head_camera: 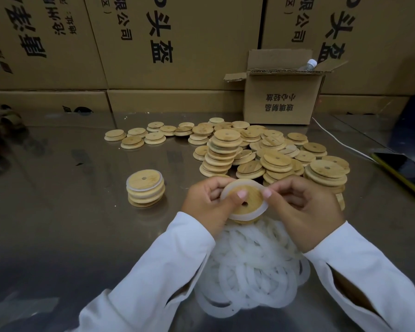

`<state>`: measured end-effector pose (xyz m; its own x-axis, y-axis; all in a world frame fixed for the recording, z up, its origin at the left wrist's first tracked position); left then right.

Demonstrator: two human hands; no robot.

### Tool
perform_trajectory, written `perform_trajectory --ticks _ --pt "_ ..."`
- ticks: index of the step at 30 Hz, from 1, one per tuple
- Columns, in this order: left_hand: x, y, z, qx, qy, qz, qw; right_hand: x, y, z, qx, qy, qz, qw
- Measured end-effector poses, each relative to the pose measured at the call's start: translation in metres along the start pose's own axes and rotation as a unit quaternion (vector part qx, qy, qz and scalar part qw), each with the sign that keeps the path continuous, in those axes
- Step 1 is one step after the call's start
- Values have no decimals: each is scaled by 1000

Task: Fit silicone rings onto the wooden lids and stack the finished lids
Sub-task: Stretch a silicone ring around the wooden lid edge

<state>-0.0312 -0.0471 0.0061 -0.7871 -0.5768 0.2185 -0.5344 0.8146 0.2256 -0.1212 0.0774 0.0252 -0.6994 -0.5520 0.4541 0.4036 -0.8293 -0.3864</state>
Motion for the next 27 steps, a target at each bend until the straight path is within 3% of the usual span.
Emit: perform_trajectory --ticks 15,21,27 --pt "-1 -2 3 -86 -20 -44 995 5 -2 0 35 16 32 999" --pt "0 -3 11 -98 -67 -57 991 4 2 0 46 25 15 999" --pt "-1 -3 8 -64 -58 -88 992 -2 5 3 -56 19 23 998"
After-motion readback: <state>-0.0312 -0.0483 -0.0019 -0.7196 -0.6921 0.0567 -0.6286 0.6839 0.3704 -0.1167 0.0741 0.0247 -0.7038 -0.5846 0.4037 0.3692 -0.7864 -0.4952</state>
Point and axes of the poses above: each hand's wrist, its own x-axis towards the middle knuckle, its own y-axis out of the palm, z = x × y, the point moved 5 cm from there along x, towards the middle knuckle, and after that the axes turned 8 degrees about -x, right-handed, at the moved point
